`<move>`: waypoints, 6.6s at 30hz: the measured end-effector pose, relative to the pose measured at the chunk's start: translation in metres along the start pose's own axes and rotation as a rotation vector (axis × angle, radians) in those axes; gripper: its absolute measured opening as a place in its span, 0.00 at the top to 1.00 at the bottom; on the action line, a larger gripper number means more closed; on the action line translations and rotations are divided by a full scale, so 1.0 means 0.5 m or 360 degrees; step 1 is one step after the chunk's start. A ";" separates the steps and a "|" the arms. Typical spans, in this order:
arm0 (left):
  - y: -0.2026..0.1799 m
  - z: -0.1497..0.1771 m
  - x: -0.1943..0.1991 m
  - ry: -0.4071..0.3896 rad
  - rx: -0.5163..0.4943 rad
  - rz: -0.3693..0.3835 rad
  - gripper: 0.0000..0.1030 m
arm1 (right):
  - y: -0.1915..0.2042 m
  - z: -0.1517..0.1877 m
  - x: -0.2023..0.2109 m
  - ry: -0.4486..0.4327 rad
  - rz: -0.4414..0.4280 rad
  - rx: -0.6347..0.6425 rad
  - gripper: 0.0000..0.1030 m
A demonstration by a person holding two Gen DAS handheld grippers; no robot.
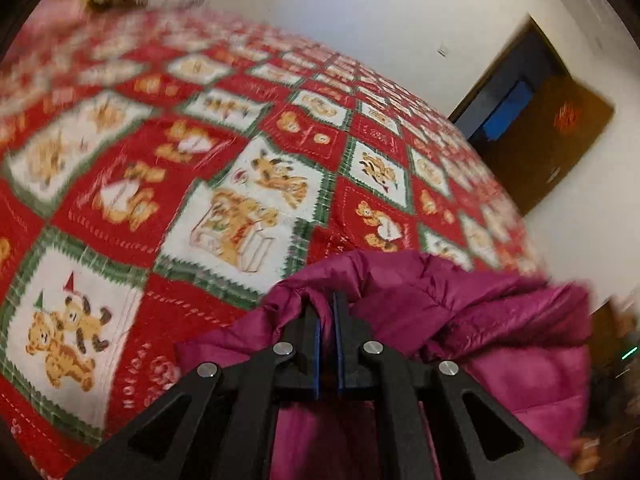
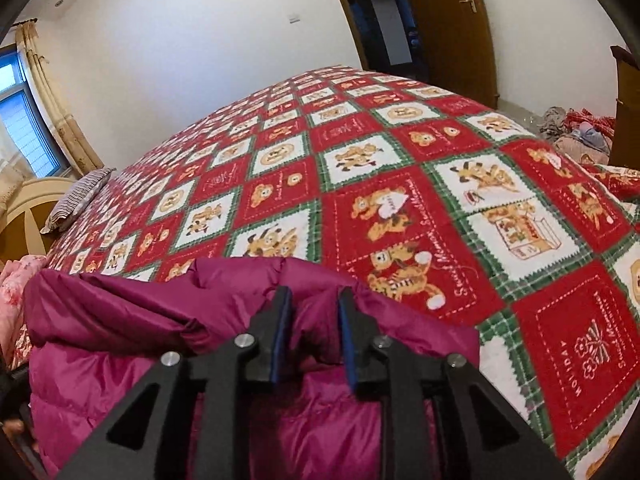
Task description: Fold large clothes
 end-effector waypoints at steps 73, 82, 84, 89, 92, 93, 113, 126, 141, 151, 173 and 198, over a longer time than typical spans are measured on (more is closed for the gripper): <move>-0.190 0.079 0.051 -0.0135 -0.0629 -0.0361 0.10 | -0.017 -0.008 -0.062 0.0170 0.0171 0.0110 0.91; -0.039 0.086 0.079 -0.0170 -0.0443 -0.0546 0.10 | 0.121 0.024 0.063 0.0042 0.0056 0.0338 0.81; -0.039 0.090 0.072 -0.0194 -0.0443 -0.0559 0.10 | 0.170 0.055 0.083 0.0043 -0.0025 0.0399 0.81; -0.039 0.094 0.065 -0.0215 -0.0491 -0.0586 0.10 | 0.244 0.139 0.052 0.0154 -0.0154 0.0482 0.81; -0.029 0.093 0.064 -0.0198 -0.0463 -0.0532 0.10 | 0.224 0.172 0.003 0.0183 -0.0097 0.0489 0.90; -0.026 0.092 0.063 -0.0189 -0.0446 -0.0513 0.10 | 0.215 0.178 -0.003 0.0151 -0.0107 0.0487 0.92; 0.061 0.195 0.172 -0.0204 -0.0115 -0.0195 0.10 | 0.361 0.268 0.027 0.0216 -0.0292 0.0544 0.85; 0.016 0.202 0.189 -0.0132 0.0045 0.0237 0.63 | 0.327 0.273 0.009 0.0263 -0.0413 0.0372 0.88; -0.260 0.171 0.312 -0.0417 -0.0619 0.0313 0.76 | 0.261 0.222 0.047 0.0351 -0.0763 -0.0025 0.89; -0.460 0.277 0.260 -0.0356 -0.1152 0.0326 0.76 | 0.023 0.141 0.235 0.0021 -0.0437 -0.0181 0.88; -0.536 0.443 0.127 -0.0169 -0.1525 0.0362 0.76 | -0.062 0.055 0.242 0.0040 -0.0497 -0.0063 0.50; -0.234 0.254 0.352 -0.0214 -0.1183 0.0616 0.31 | -0.100 0.091 0.193 0.0268 -0.0299 -0.0025 0.63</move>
Point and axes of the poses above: each gripper's, at about its wrist camera, not at the fingertips, and x roughly against the way its jaws point, y to its left, z to its underside, the point moved 5 cm from there along -x, roughly the way its jaws point, and after that the axes turned 9 degrees about -z, right-handed, at the moved point
